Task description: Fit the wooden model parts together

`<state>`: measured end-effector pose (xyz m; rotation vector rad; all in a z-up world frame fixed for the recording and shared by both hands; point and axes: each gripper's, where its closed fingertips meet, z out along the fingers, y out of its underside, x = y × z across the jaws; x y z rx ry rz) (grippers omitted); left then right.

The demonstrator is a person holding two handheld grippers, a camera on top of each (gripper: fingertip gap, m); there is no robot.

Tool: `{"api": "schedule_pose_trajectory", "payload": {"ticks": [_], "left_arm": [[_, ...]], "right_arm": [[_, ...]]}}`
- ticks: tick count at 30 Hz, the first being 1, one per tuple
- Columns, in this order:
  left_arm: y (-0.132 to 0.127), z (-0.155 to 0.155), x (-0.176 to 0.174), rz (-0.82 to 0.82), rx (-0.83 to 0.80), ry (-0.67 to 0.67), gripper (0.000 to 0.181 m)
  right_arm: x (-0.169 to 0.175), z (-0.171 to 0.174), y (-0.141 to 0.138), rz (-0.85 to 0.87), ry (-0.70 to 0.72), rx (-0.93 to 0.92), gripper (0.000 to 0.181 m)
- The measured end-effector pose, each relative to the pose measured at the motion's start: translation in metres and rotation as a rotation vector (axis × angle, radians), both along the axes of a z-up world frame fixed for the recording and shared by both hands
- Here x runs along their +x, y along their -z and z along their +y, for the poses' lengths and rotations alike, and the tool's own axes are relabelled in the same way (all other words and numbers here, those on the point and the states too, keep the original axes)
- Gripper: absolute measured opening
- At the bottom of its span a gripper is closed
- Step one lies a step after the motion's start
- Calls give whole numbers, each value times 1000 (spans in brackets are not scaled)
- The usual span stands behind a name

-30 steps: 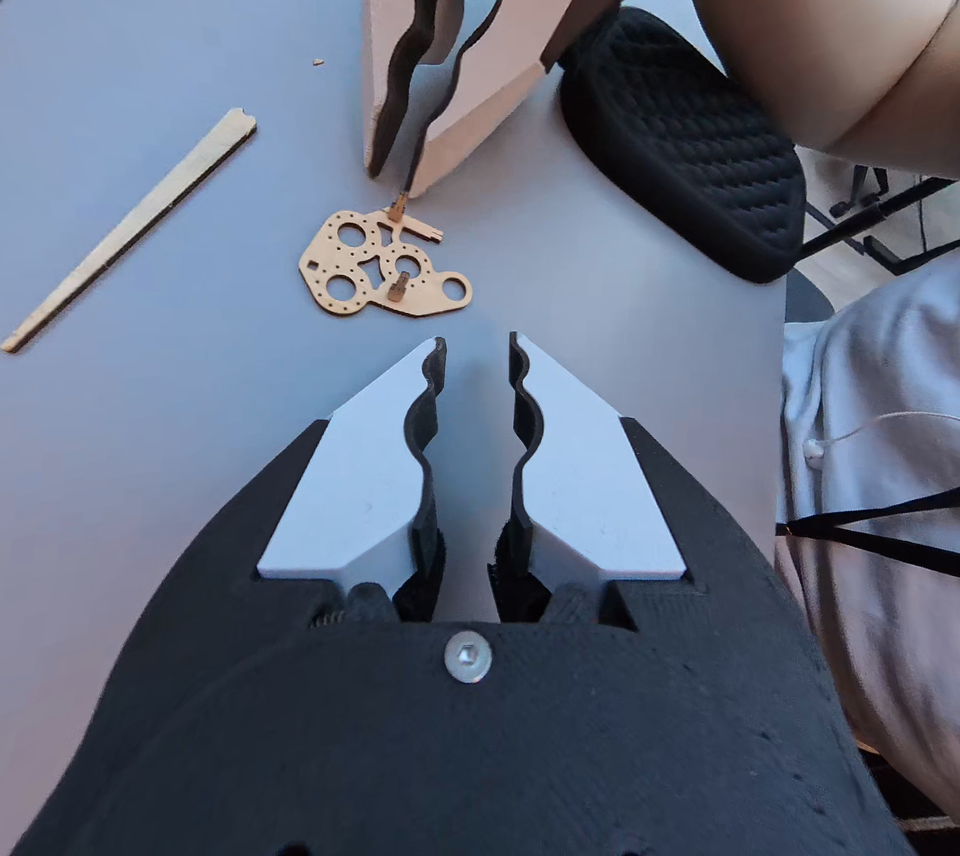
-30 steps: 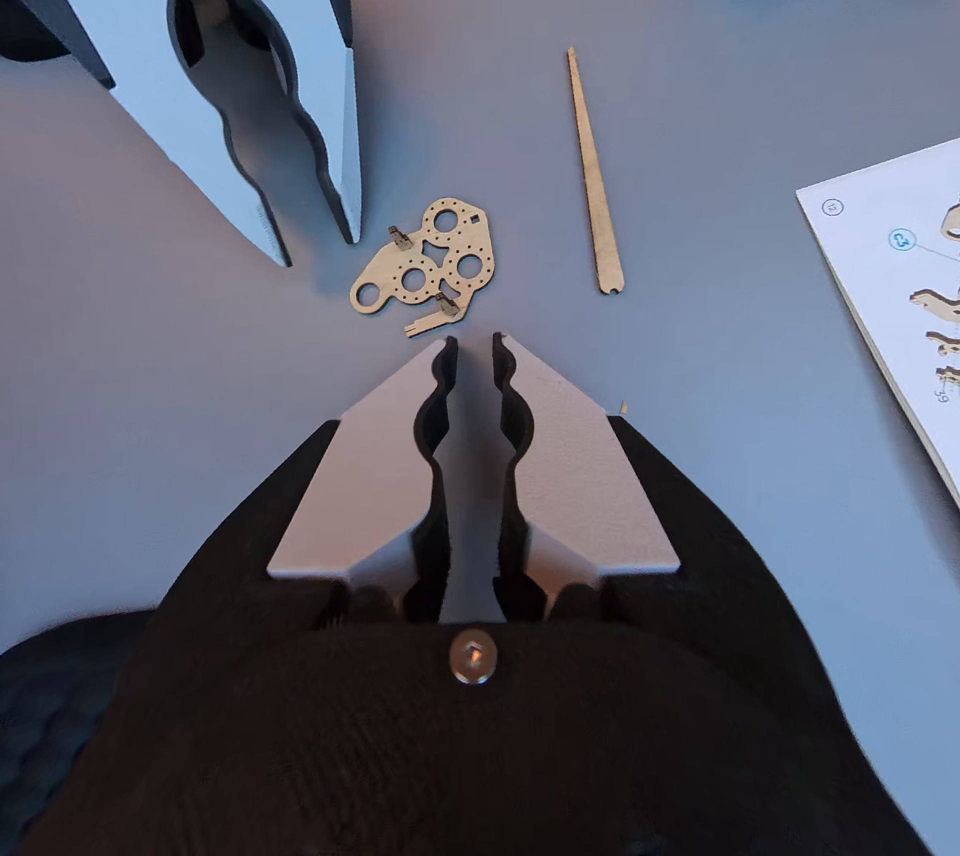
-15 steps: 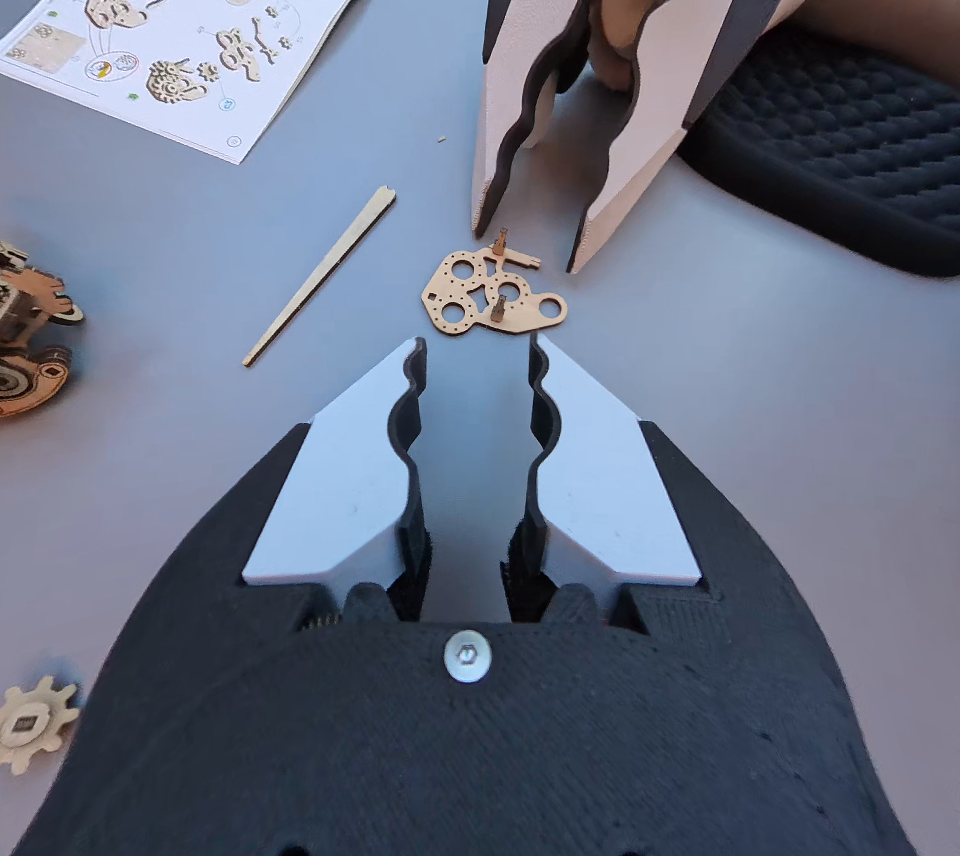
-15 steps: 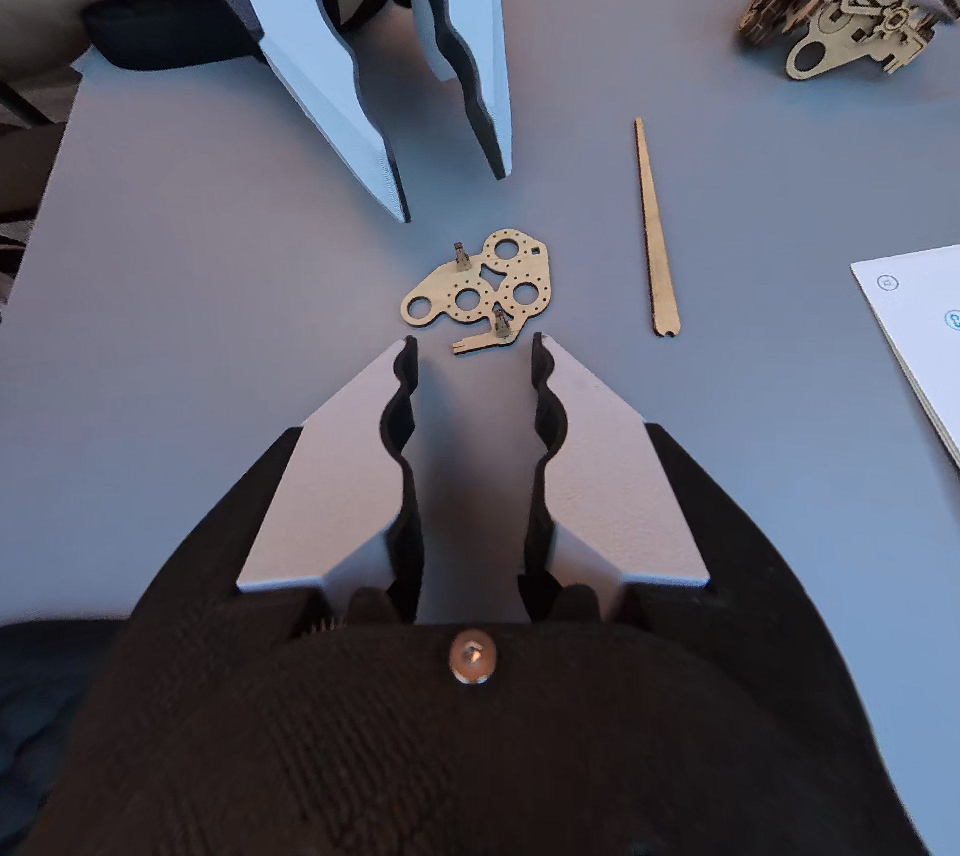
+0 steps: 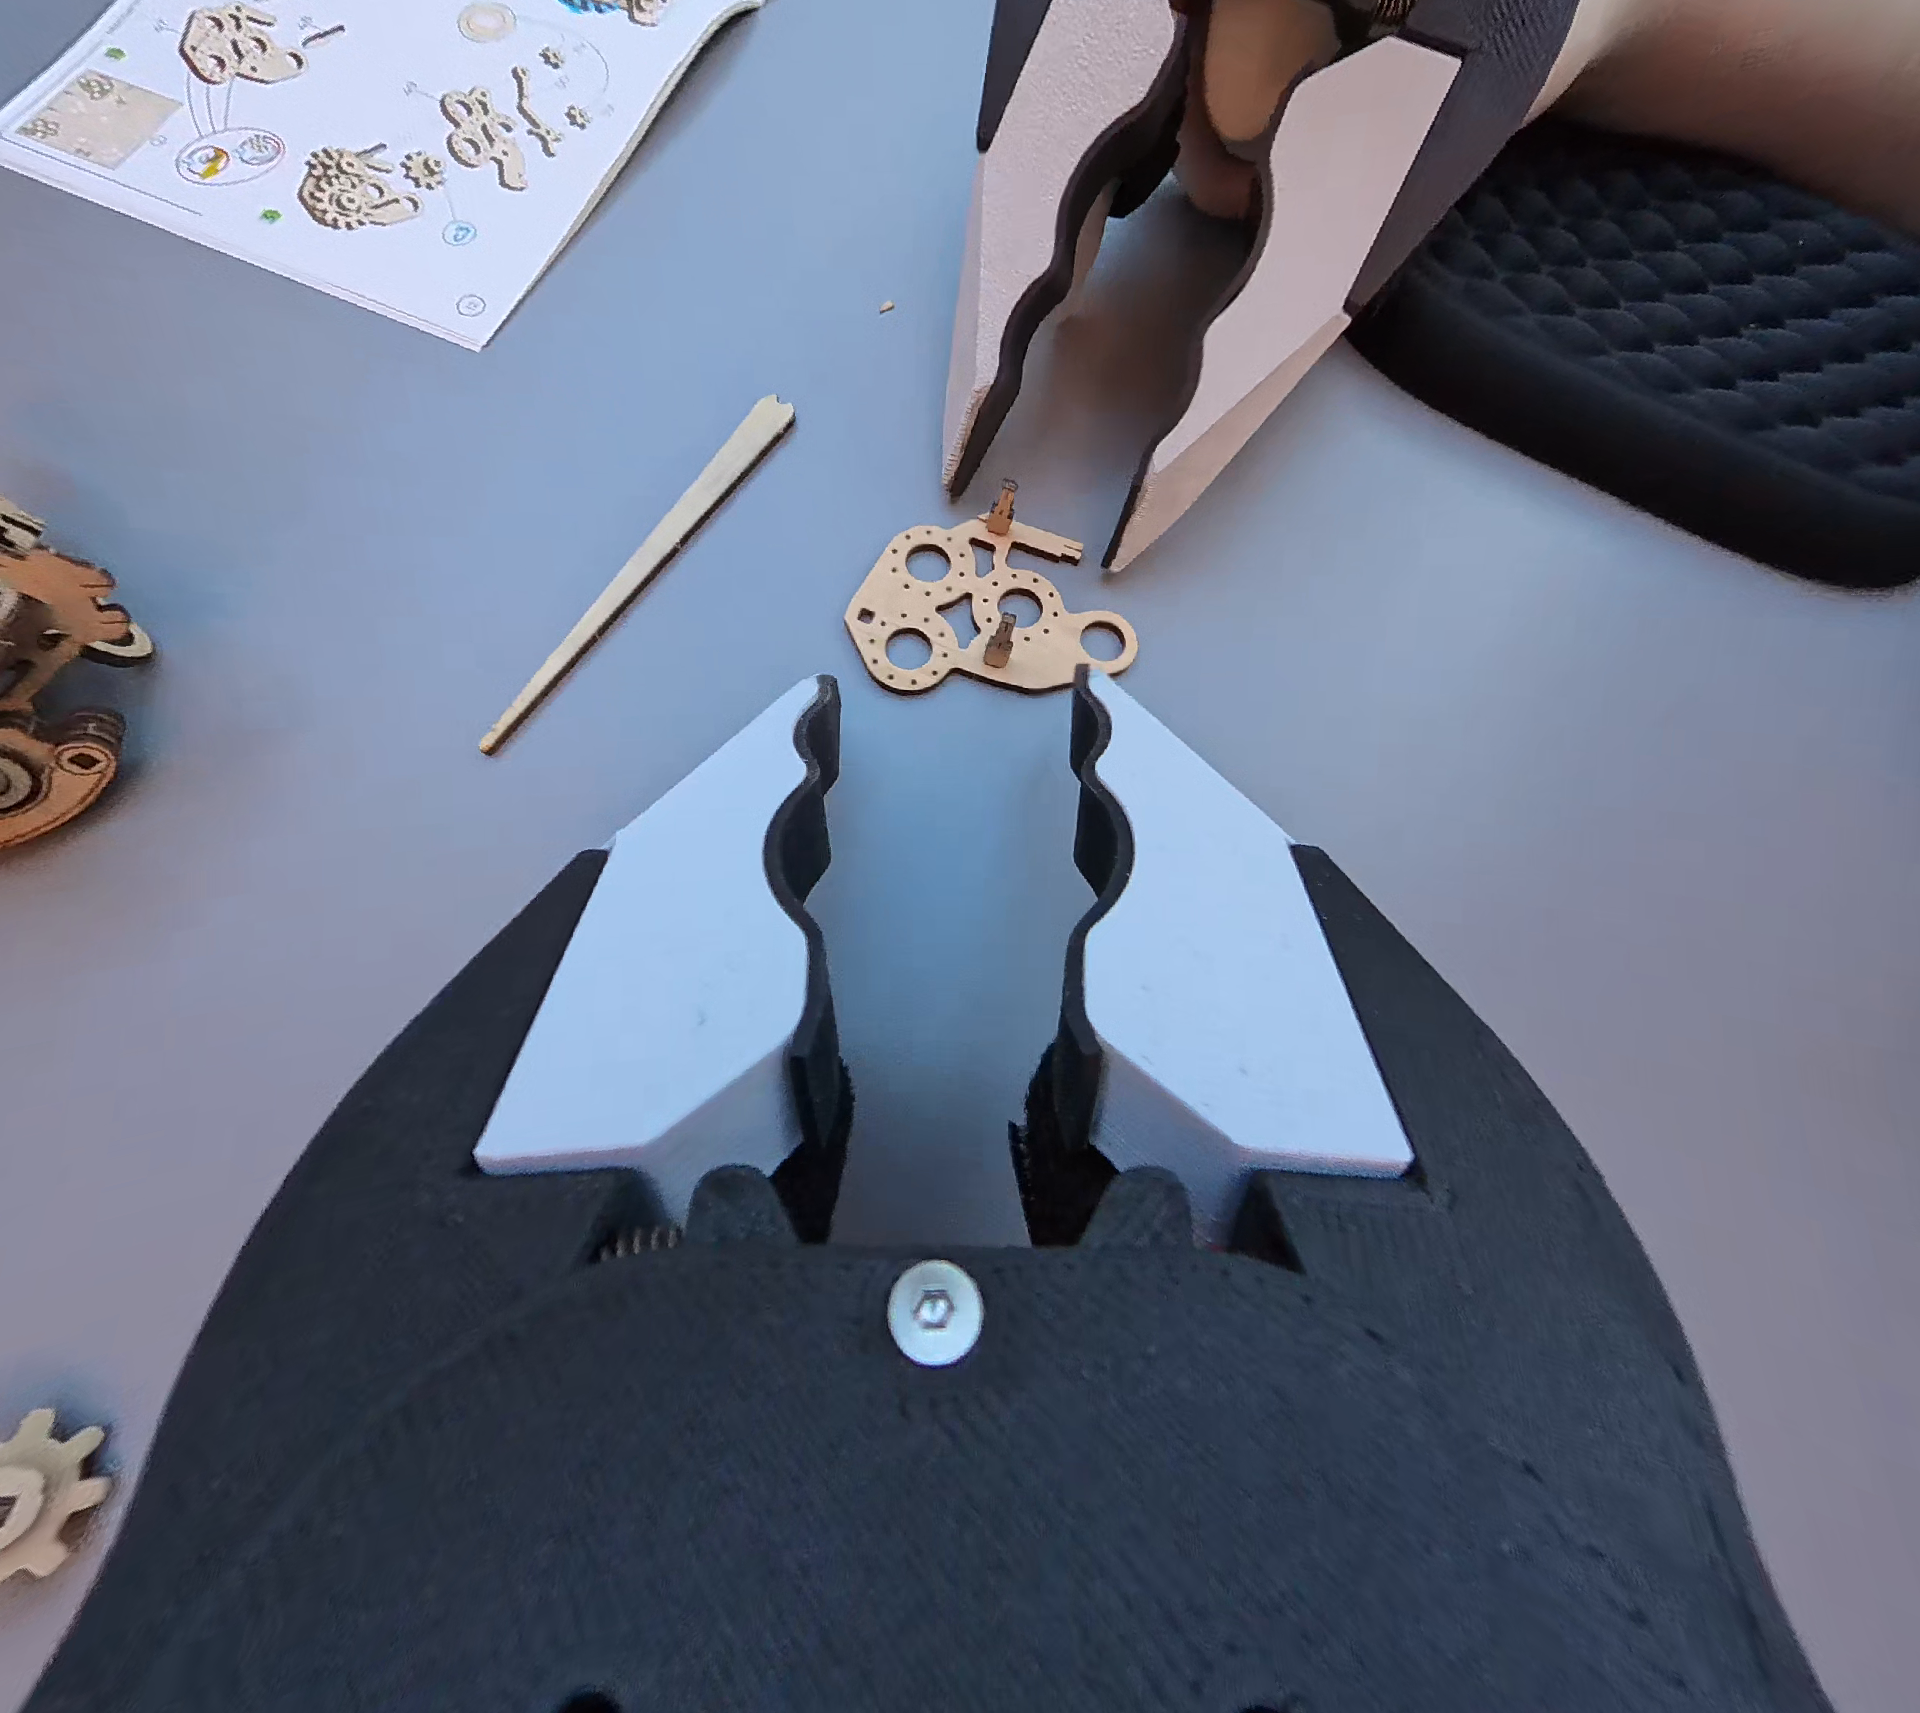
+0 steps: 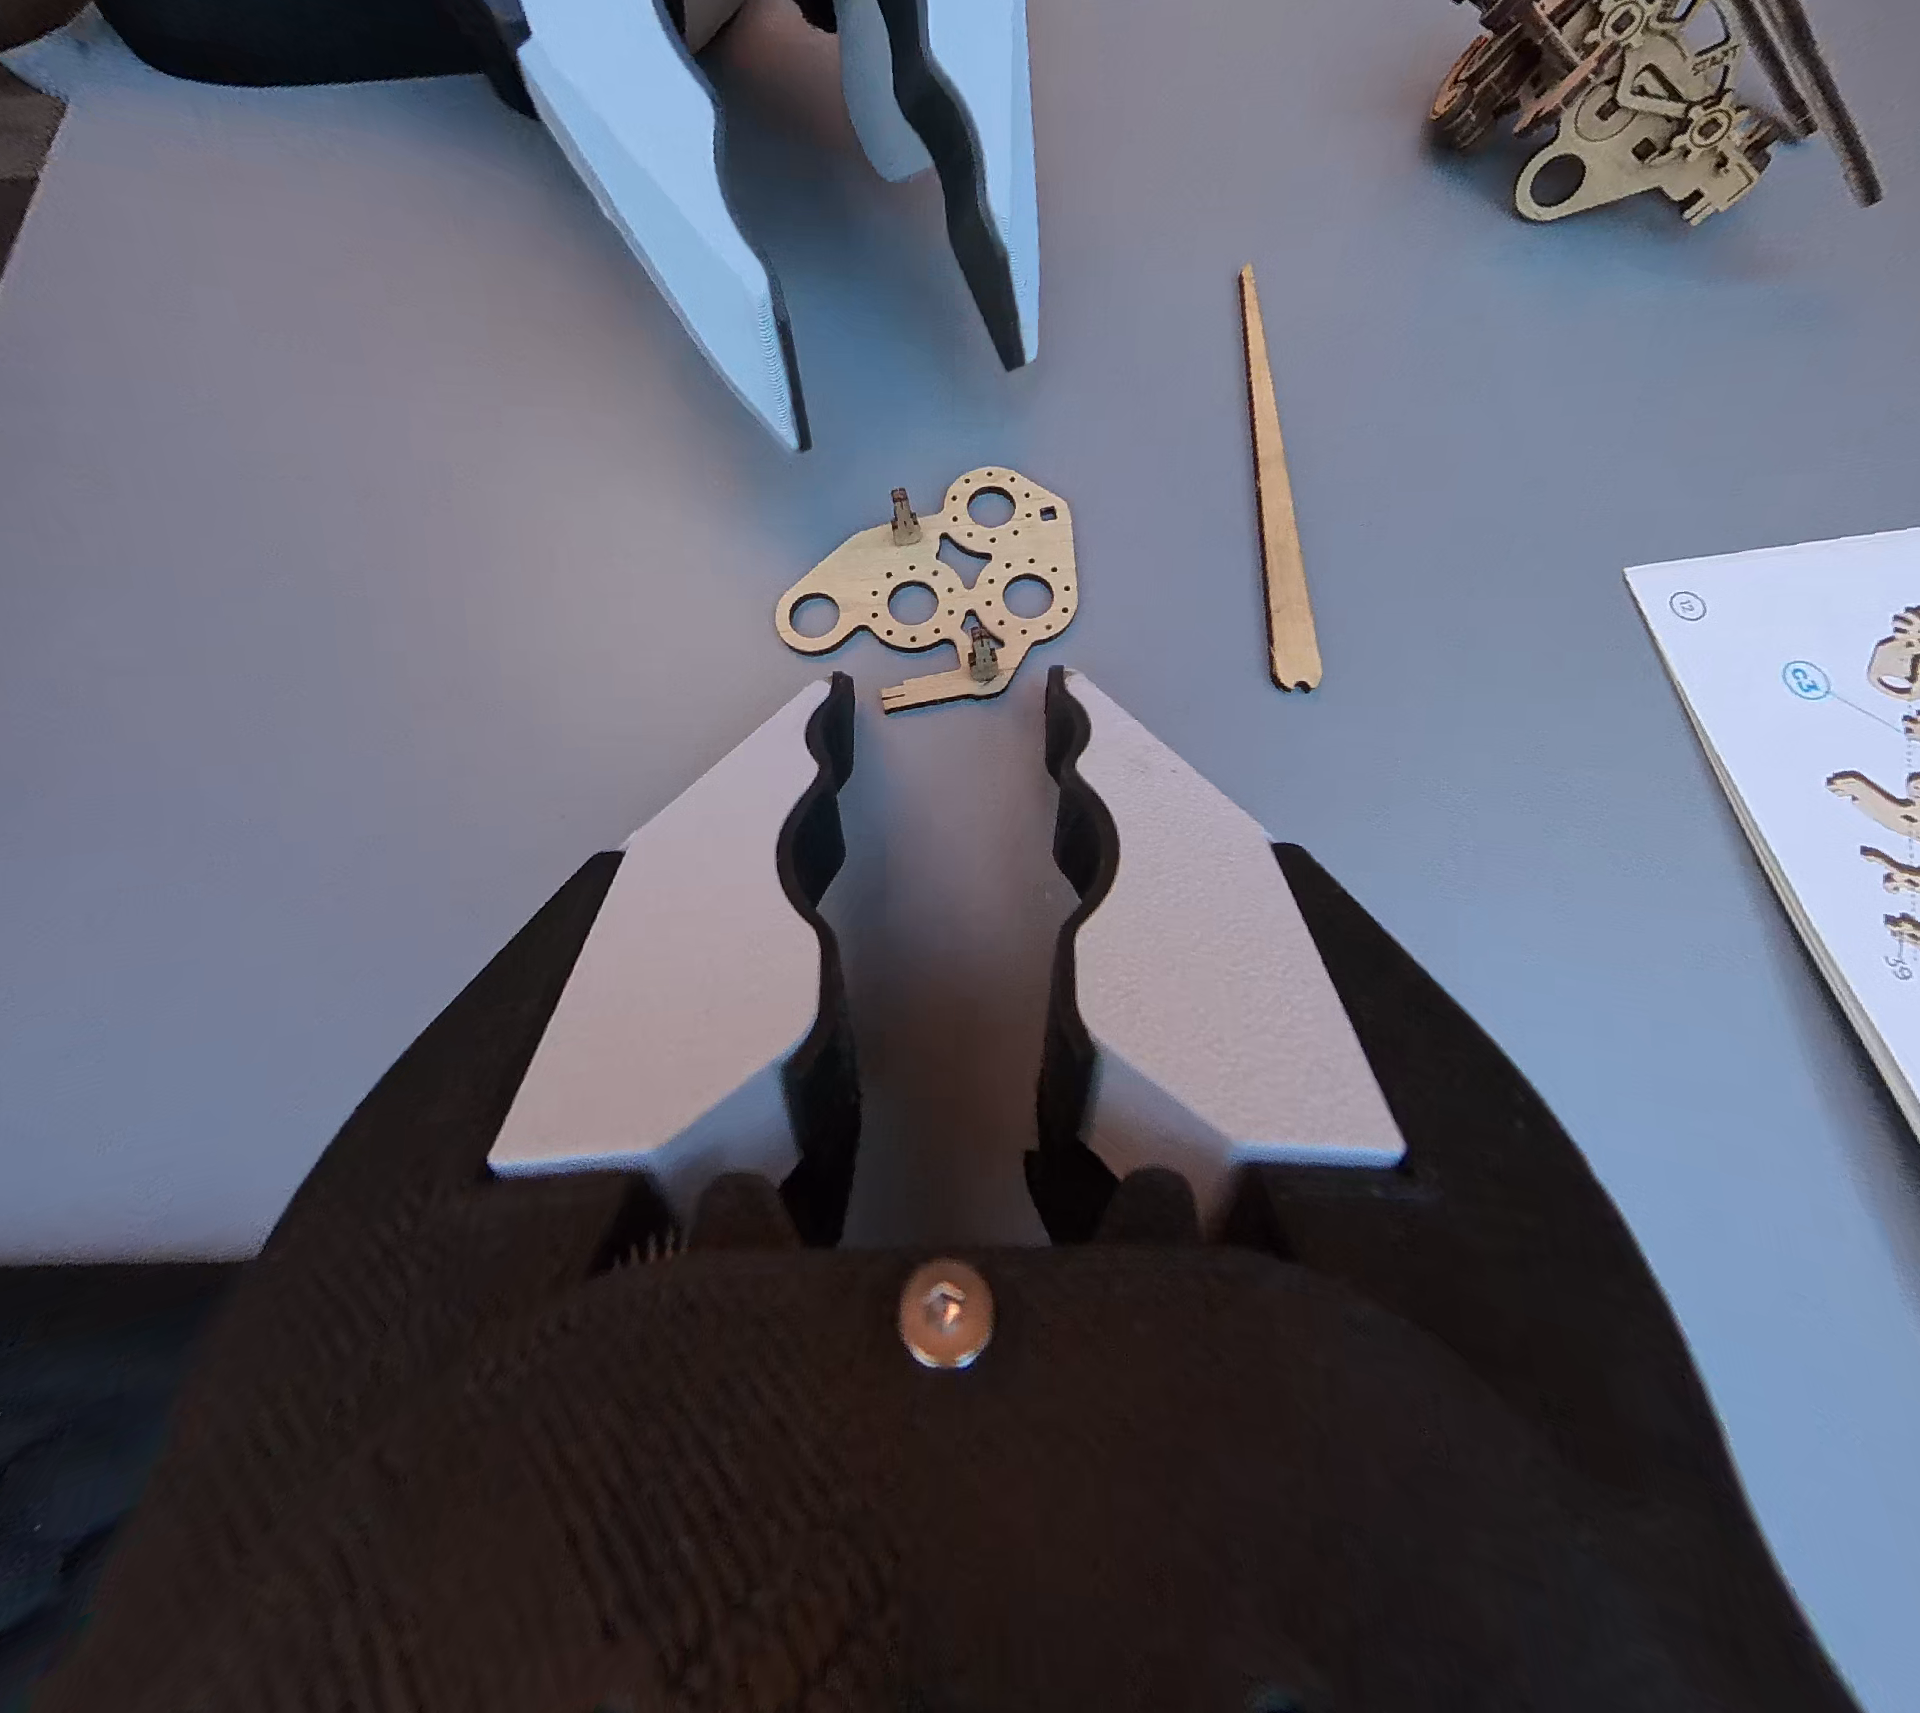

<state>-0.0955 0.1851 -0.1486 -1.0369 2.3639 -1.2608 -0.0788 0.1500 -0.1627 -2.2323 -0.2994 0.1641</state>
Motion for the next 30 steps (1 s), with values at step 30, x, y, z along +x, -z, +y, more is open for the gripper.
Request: {"api": "schedule_pose_trajectory", "payload": {"ticks": [30], "left_arm": [[-66, 20, 22, -232, -258, -120, 44]], "right_arm": [[94, -26, -84, -38, 298, 589, 59]]}}
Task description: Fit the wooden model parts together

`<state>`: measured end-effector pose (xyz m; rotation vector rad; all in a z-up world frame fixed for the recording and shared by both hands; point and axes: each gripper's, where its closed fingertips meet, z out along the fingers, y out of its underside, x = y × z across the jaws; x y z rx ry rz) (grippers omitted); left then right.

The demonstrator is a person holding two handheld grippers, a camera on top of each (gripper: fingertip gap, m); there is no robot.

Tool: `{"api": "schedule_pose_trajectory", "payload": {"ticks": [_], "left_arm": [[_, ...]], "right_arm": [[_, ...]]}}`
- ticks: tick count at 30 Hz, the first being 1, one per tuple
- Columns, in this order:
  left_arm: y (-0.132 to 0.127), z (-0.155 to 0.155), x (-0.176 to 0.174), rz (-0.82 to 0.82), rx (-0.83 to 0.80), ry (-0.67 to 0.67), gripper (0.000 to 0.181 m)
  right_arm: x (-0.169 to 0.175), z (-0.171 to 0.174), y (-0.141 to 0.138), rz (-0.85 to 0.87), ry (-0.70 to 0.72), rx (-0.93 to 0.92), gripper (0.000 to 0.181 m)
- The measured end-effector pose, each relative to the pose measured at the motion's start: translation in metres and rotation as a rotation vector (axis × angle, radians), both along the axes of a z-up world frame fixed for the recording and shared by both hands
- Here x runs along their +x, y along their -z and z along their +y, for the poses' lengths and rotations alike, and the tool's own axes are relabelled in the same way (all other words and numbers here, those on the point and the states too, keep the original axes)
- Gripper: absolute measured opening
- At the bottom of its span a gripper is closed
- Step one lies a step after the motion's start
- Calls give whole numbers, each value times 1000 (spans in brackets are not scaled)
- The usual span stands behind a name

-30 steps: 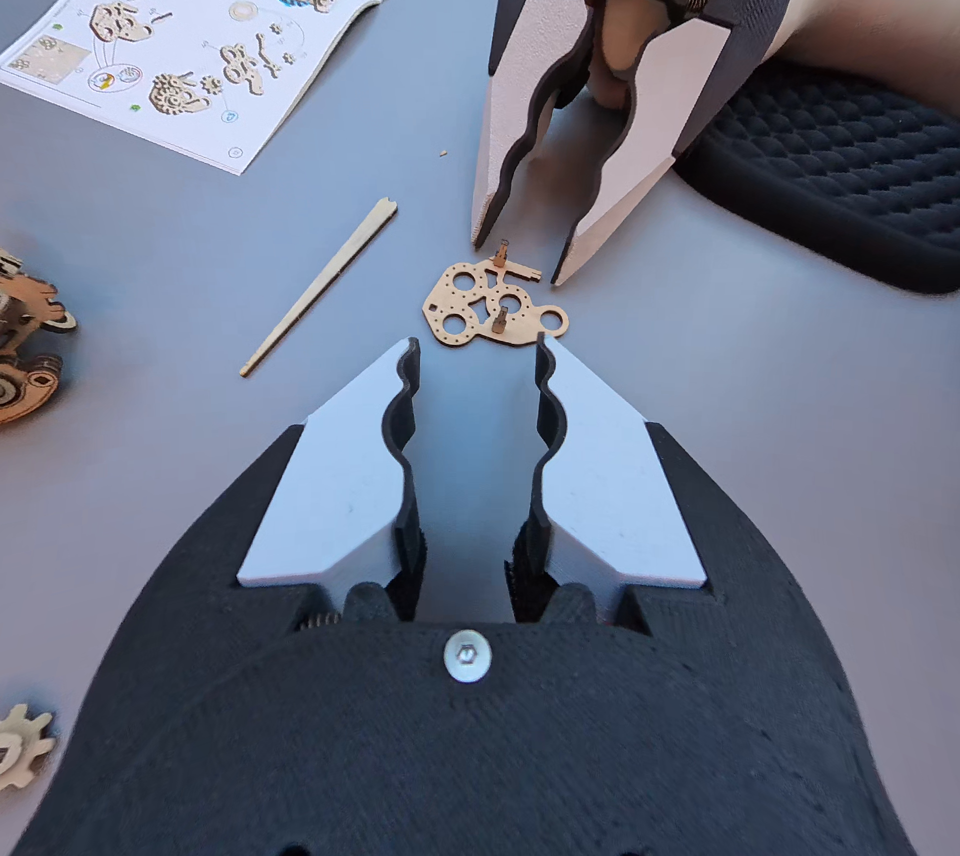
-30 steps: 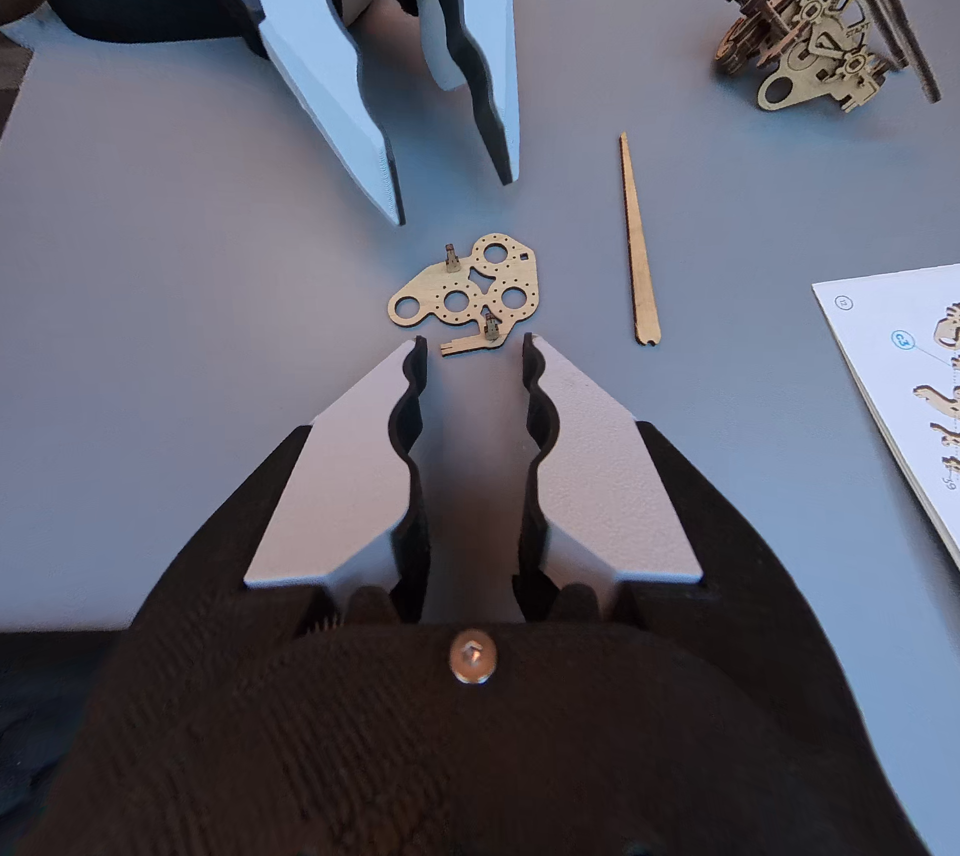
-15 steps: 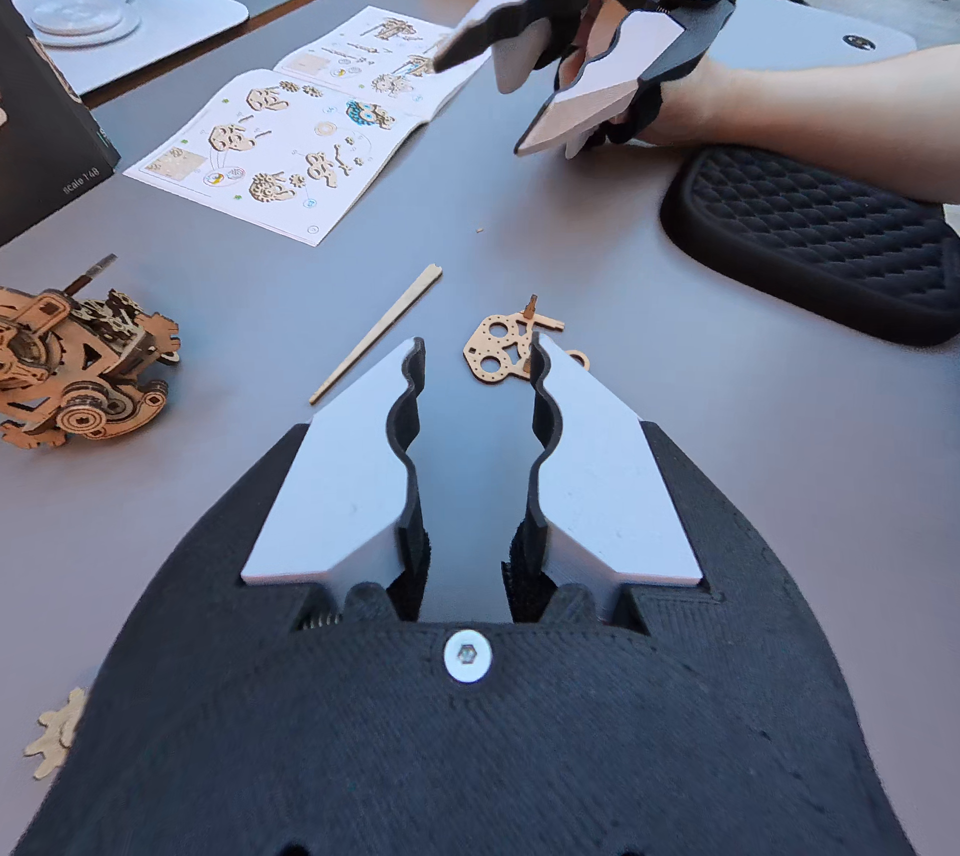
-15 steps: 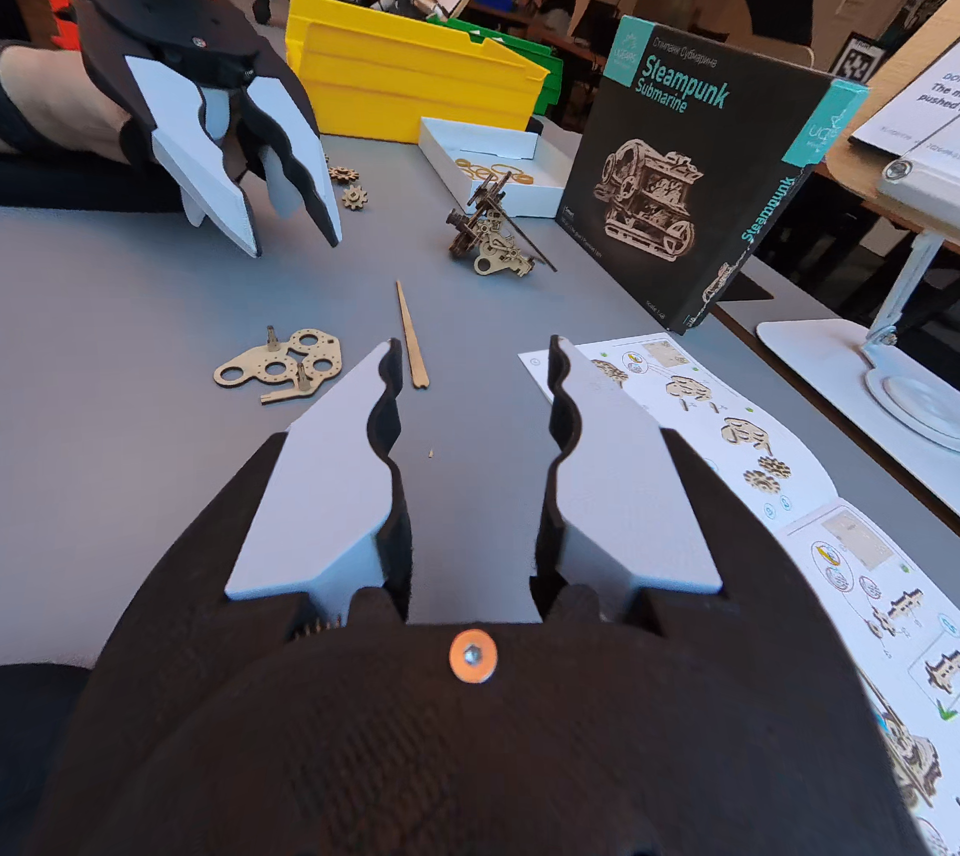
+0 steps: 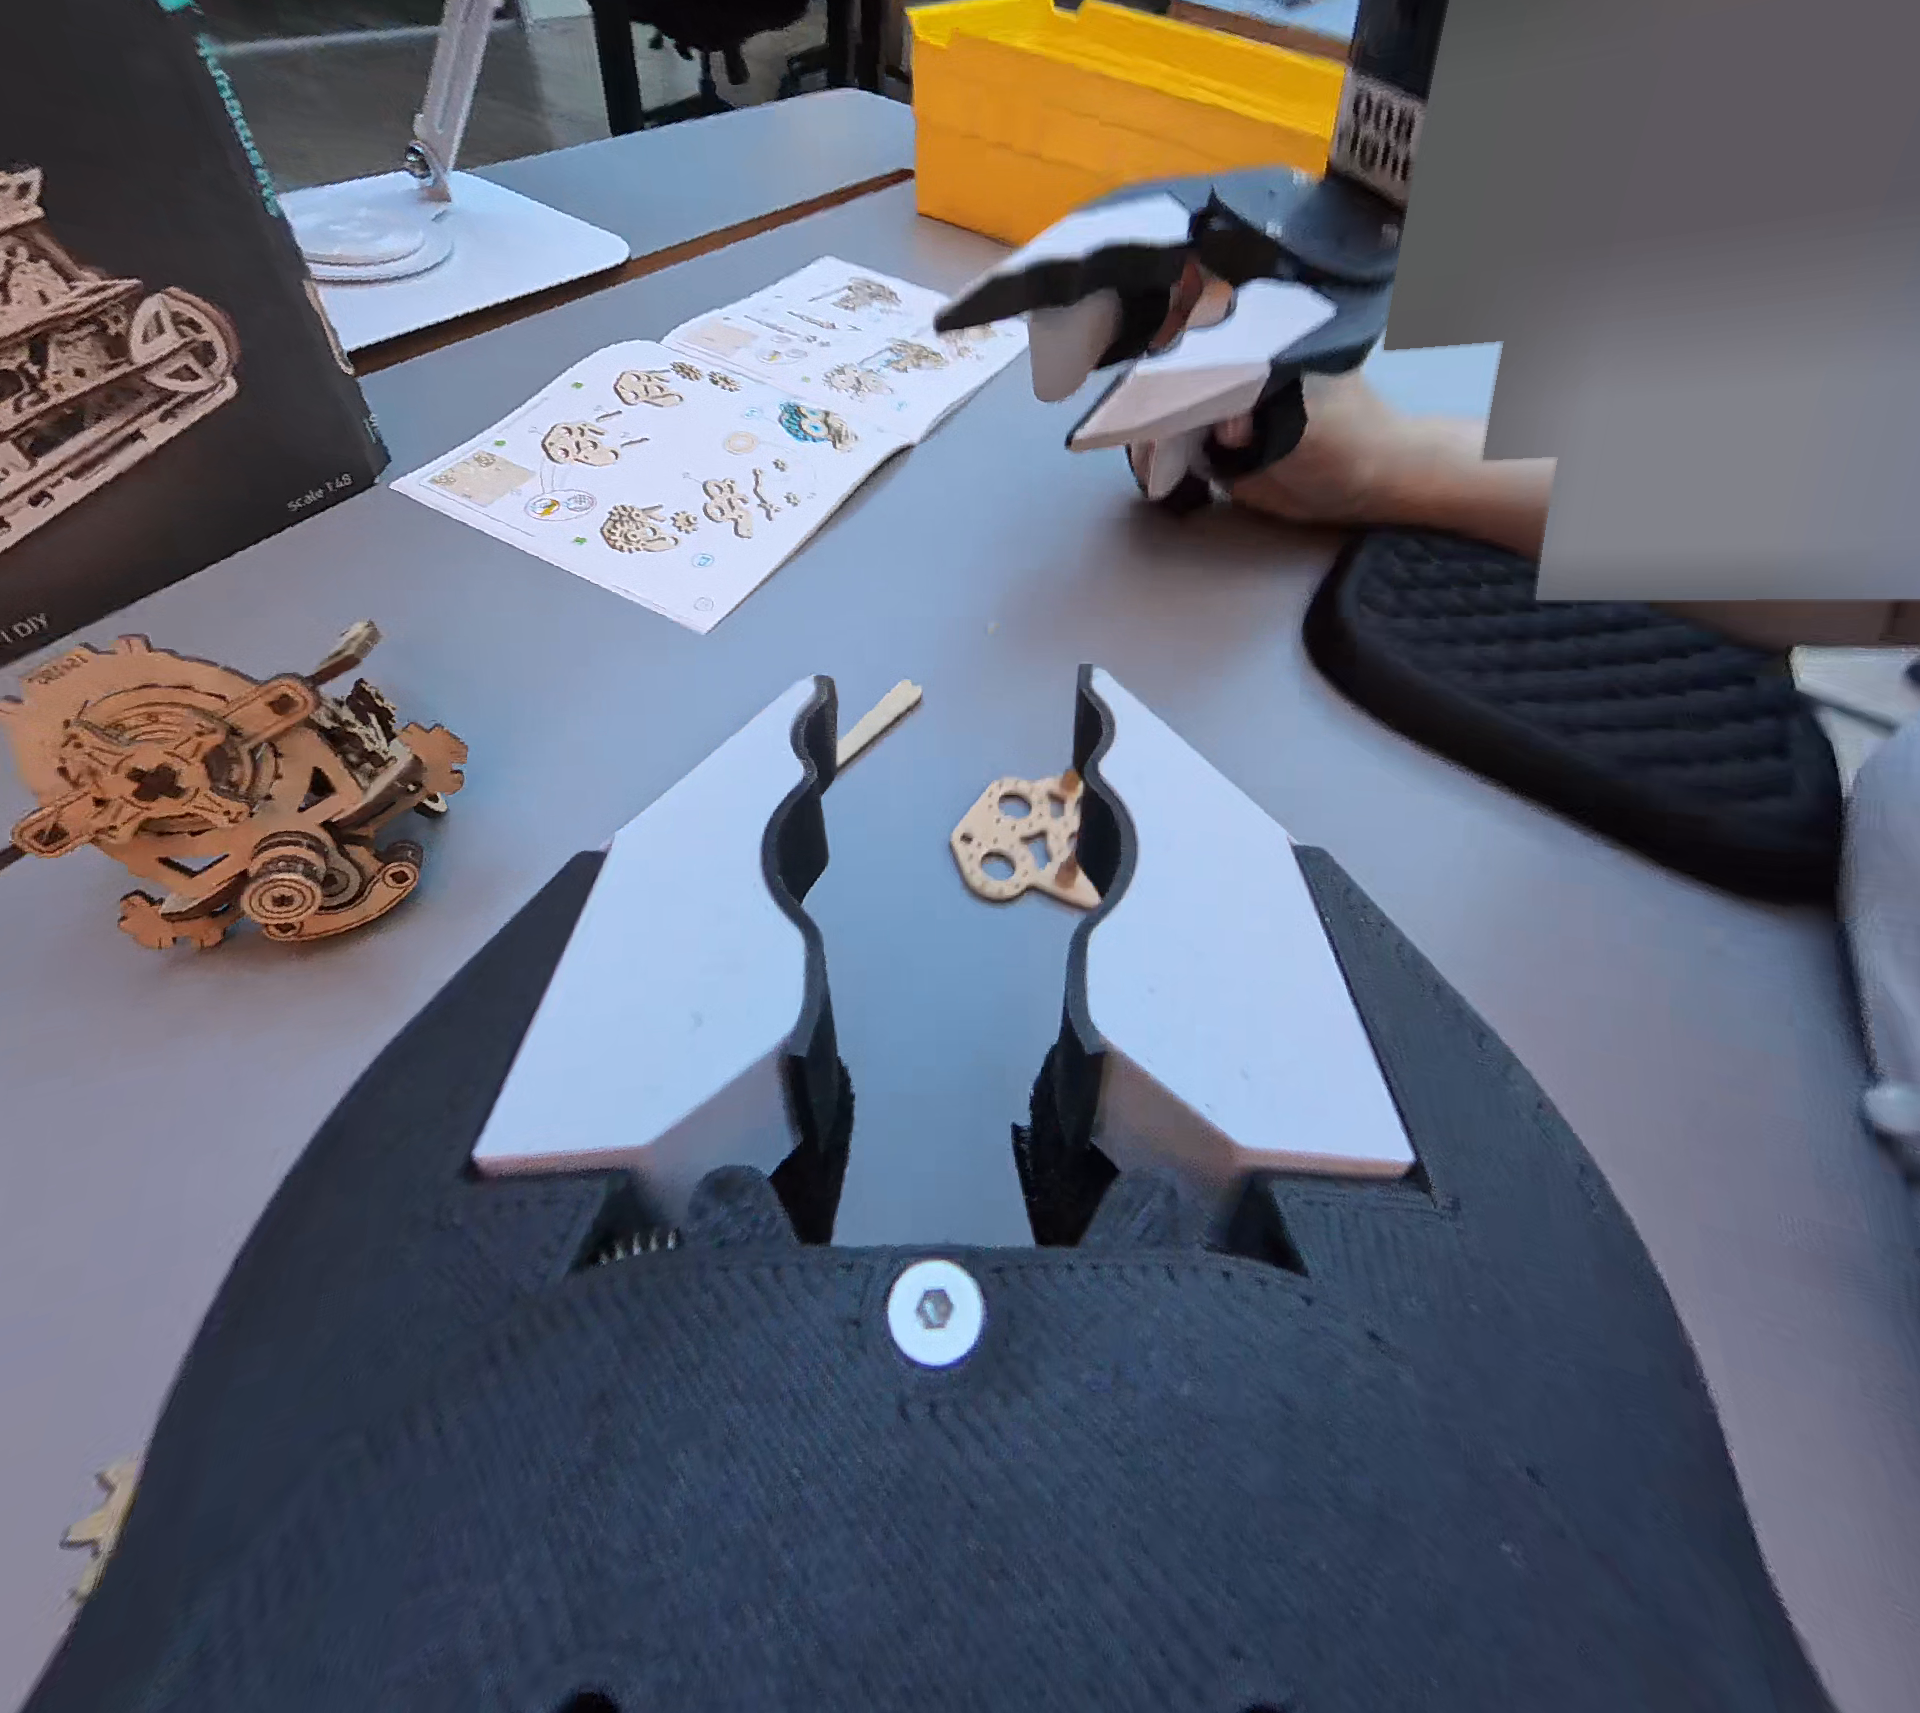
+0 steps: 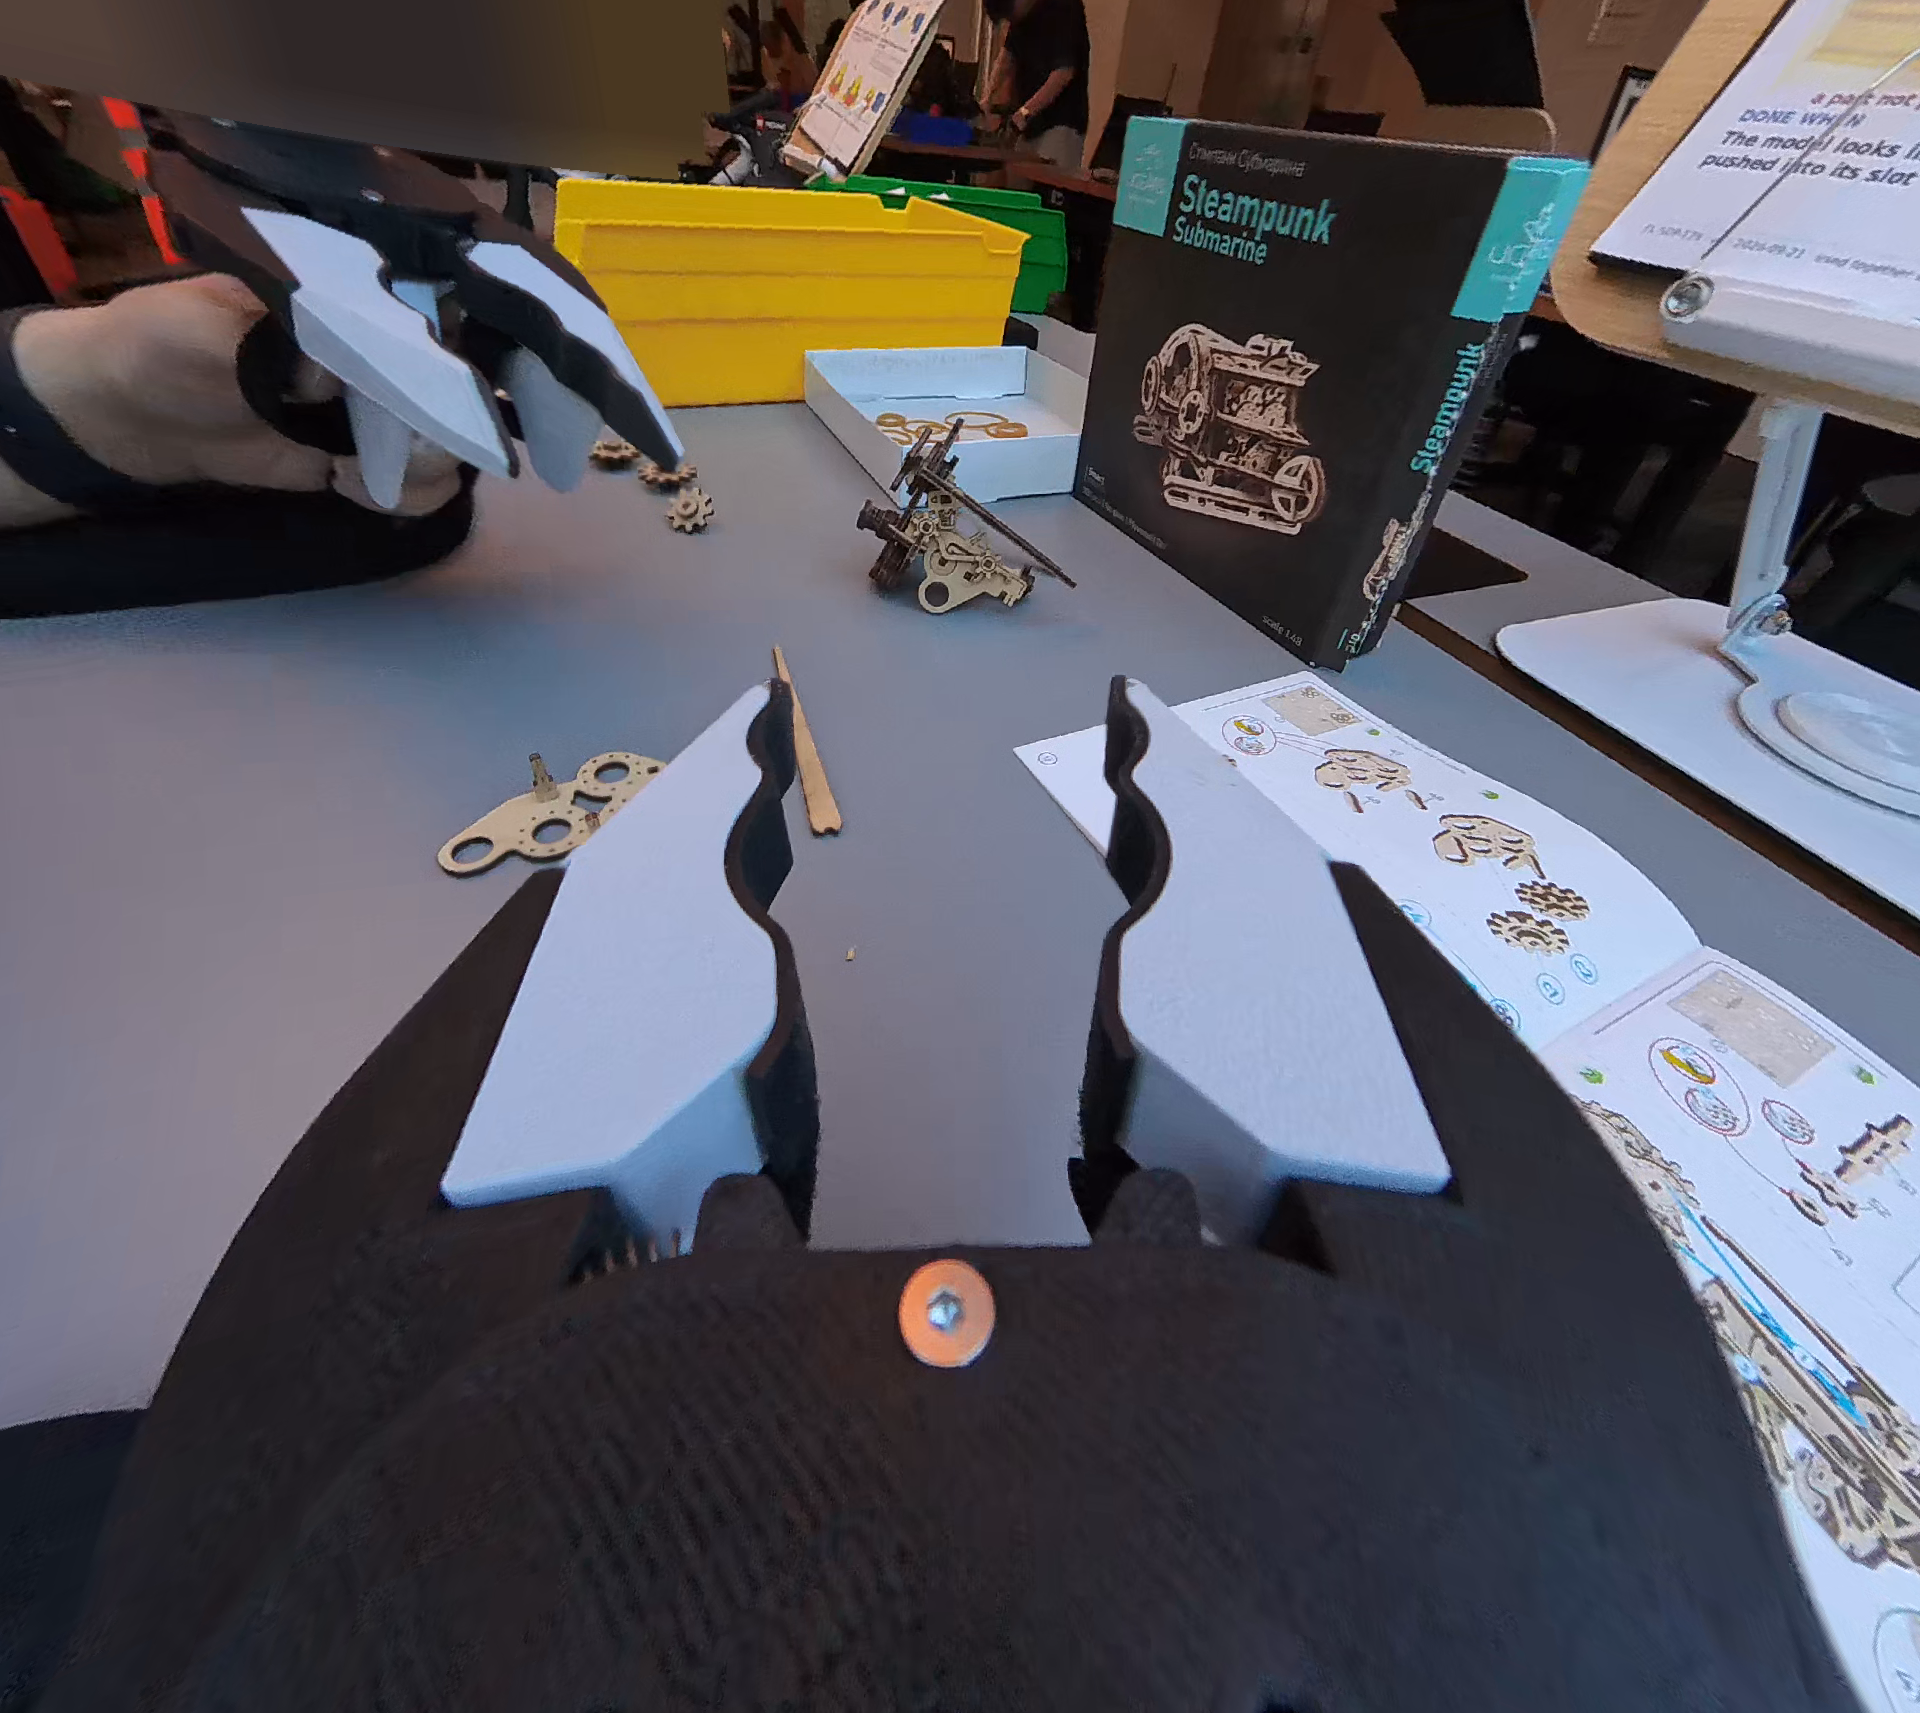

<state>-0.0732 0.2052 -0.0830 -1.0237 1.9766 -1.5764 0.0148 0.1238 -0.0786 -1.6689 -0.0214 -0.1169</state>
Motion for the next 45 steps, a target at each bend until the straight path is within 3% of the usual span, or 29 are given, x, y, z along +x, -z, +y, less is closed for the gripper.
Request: {"api": "schedule_pose_trajectory", "payload": {"ticks": [3, 6, 8, 13, 16, 21, 27, 36, 45], "left_arm": [[-36, -4, 10, -17, -39, -56, 40], [-69, -3, 32, -45, -73, -84, 51], [-75, -2, 49, -25, -119, -91, 61], [-56, 16, 79, -108, -76, -273, 62], [-43, 22, 80, -212, 69, -350, 63], [-44, 17, 84, -331, 101, -436, 76], [-31, 21, 88, -256, 132, -463, 76], [-21, 18, 89, -135, -46, -424, 70], [-21, 10, 88, -106, -93, -380, 70]], "right_arm": [[4, -3, -5, 25, 11, 42, 63], [-2, -2, -8, -2, -25, 58, 75], [-2, 0, -6, -34, -12, 44, 82], [2, -3, -10, -41, 15, 73, 103], [4, -4, -12, -31, 15, 94, 102], [8, -5, -12, 8, 14, 102, 95], [16, -8, -15, 42, 45, 129, 90], [14, -7, -14, 24, 38, 119, 86], [13, -6, -17, -28, 46, 140, 87]]}}
